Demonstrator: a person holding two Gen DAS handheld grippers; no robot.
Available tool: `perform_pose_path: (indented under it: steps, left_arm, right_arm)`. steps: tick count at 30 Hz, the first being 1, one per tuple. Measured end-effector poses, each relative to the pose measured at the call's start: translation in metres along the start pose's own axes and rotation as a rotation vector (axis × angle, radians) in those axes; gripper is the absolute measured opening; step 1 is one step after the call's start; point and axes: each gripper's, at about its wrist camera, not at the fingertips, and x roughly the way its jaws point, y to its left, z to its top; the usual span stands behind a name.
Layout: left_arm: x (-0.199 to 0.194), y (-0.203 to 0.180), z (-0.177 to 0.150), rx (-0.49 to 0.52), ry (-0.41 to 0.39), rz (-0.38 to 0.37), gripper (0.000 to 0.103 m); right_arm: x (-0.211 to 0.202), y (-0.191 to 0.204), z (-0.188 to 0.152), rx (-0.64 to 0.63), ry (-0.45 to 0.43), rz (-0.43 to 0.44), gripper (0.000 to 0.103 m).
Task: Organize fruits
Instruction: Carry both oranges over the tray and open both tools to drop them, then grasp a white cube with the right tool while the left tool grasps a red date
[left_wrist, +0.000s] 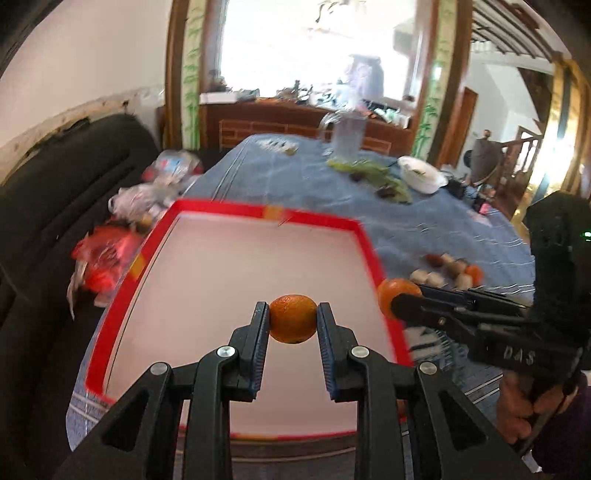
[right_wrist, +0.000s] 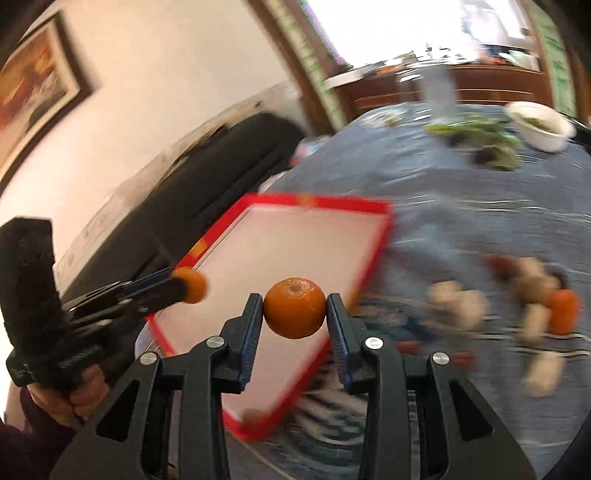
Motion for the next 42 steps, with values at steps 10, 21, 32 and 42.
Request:
perform_pose_path:
  steps: [10, 21, 32, 42]
  left_arm:
    - [0.018, 0.015, -0.012, 0.011, 0.063, 0.082, 0.026]
    - [0.01, 0.018, -0.014, -0.014, 0.072, 0.182, 0.063]
    - [-0.006, -0.048, -0.01, 0.087, 0.031, 0.088, 0.074]
    - [-0.004, -0.106, -0.018, 0.251, 0.031, 0.025, 0.077]
  right_arm:
    - [0.052, 0.043, -0.016, -0.096, 0.105, -0.065, 0.038]
    - [0.032, 0.043, -0.024, -0.111, 0.085, -0.11, 0.05]
    - [-0.052, -0.005, -0.03, -0.045, -0.097, -0.227, 0.058]
    - [-0.116, -0.084, -0.055, 0.061, -0.13, -0.41, 0.059]
